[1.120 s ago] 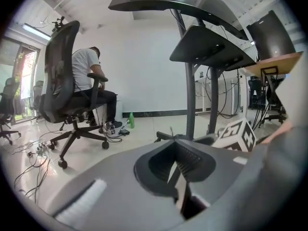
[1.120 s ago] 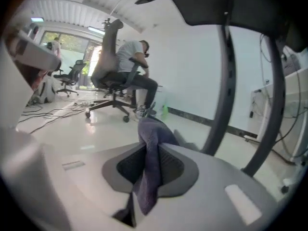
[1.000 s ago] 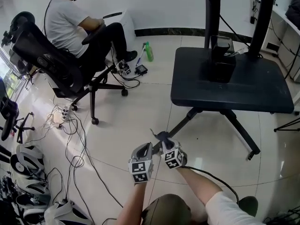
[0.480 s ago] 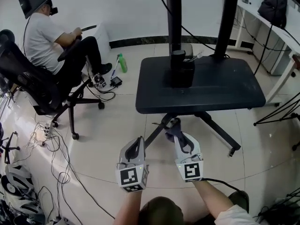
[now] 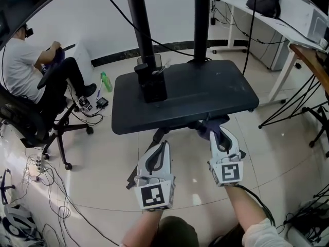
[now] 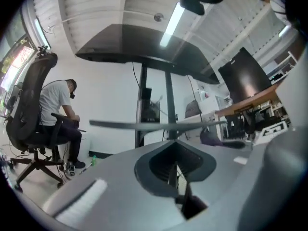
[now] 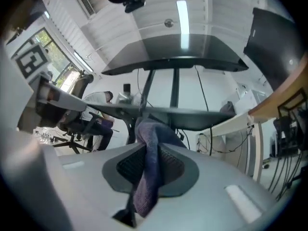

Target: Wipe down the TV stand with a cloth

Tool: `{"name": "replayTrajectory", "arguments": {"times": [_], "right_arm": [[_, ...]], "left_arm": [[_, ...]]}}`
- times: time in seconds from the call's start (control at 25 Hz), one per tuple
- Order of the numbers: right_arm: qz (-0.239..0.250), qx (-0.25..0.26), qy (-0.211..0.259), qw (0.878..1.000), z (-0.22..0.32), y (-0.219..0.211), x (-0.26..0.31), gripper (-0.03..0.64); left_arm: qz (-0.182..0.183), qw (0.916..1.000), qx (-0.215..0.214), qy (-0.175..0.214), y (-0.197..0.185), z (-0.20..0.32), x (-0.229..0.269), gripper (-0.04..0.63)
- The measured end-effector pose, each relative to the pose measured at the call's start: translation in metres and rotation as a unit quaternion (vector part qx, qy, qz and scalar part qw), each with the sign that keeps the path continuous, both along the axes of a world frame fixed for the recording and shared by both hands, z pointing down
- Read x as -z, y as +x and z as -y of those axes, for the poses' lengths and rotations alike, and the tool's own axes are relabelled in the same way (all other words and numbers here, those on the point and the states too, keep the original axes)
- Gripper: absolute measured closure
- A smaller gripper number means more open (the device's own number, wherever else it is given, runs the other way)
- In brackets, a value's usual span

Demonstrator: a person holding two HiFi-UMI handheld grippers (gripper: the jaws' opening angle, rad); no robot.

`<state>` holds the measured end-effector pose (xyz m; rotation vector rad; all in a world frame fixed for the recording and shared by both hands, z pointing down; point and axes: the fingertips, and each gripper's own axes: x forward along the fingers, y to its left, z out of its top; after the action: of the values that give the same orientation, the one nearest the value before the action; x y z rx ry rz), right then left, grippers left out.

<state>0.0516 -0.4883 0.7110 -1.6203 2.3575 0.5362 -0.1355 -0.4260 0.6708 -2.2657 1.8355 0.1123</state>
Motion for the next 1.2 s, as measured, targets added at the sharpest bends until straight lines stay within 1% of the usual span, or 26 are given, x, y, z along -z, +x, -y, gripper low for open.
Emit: {"name": "replayTrajectory", "arguments": {"times": [0.04, 0.08, 0.12, 0.2, 0.28, 0.4, 0.48, 0.52, 0.6, 0.68, 0.72, 0.76, 0.84, 0.92, 1.04, 1.12, 1.2], "right_arm": [[-0.005, 0.002, -0.019, 1.0, 0.034, 0.001, -0.016, 0.558], [-0.012, 0.004, -0.036, 0.999, 0.068, 0.0, -0.03, 0.558], [-0.018, 0.004, -0.052, 0.998, 0.099, -0.002, -0.042, 0.557], [-0.024, 0.001, -0.077, 0.997, 0.148, -0.007, -0.054, 0.557], [-0.027, 0.002, -0.077, 0.997, 0.172, -0.012, -0.042, 0.558], [-0.011, 0.005, -0.058, 0.998, 0.178, -0.013, 0.001, 0.558], [-0.015, 0.005, -0.071, 0.997, 0.192, -0.015, -0.013, 0.557], [-0.019, 0.003, -0.088, 0.996, 0.202, -0.017, -0.036, 0.557], [-0.032, -0.005, -0.141, 0.99, 0.228, -0.019, -0.104, 0.557], [-0.054, -0.014, -0.207, 0.977, 0.253, -0.019, -0.194, 0.557], [-0.065, -0.015, -0.233, 0.97, 0.261, -0.019, -0.231, 0.557], [-0.073, -0.014, -0.25, 0.965, 0.265, -0.021, -0.258, 0.558], [-0.081, -0.009, -0.27, 0.959, 0.266, -0.026, -0.291, 0.558], [-0.083, -0.009, -0.278, 0.957, 0.26, -0.027, -0.305, 0.558], [-0.095, -0.014, -0.283, 0.954, 0.246, -0.016, -0.315, 0.558], [-0.11, -0.025, -0.299, 0.948, 0.228, 0.0, -0.339, 0.558], [-0.117, -0.049, -0.317, 0.94, 0.203, 0.039, -0.378, 0.558]], "left_arm": [[0.003, 0.9997, 0.01, -0.022, 0.007, 0.02, -0.022, 0.522], [0.004, 0.9993, 0.019, -0.033, 0.011, 0.044, -0.042, 0.522], [-0.002, 0.9993, 0.024, -0.027, 0.012, 0.067, -0.056, 0.522], [-0.019, 0.9991, 0.034, -0.014, 0.007, 0.095, -0.063, 0.52], [-0.023, 0.9993, 0.029, -0.008, 0.007, 0.098, -0.054, 0.52], [-0.009, 0.9999, 0.01, -0.005, 0.016, 0.096, -0.047, 0.52], [-0.004, 0.9998, 0.004, -0.021, 0.018, 0.098, -0.057, 0.52], [0.001, 0.9995, 0.002, -0.03, 0.018, 0.097, -0.065, 0.52], [0.023, 0.999, -0.007, -0.038, 0.02, 0.094, -0.081, 0.52], [0.043, 0.9981, -0.012, -0.042, 0.02, 0.093, -0.094, 0.52], [0.045, 0.9978, -0.009, -0.047, 0.018, 0.095, -0.101, 0.52], [0.042, 0.9976, -0.002, -0.055, 0.014, 0.1, -0.11, 0.52], [0.032, 0.9964, 0.016, -0.077, 0.002, 0.112, -0.128, 0.52], [0.033, 0.9953, 0.024, -0.088, -0.006, 0.114, -0.139, 0.52], [0.032, 0.9954, 0.019, -0.088, -0.002, 0.111, -0.146, 0.52], [0.037, 0.9953, 0.011, -0.089, 0.008, 0.11, -0.15, 0.52], [0.038, 0.9952, -0.002, -0.09, 0.023, 0.109, -0.151, 0.52]]}}
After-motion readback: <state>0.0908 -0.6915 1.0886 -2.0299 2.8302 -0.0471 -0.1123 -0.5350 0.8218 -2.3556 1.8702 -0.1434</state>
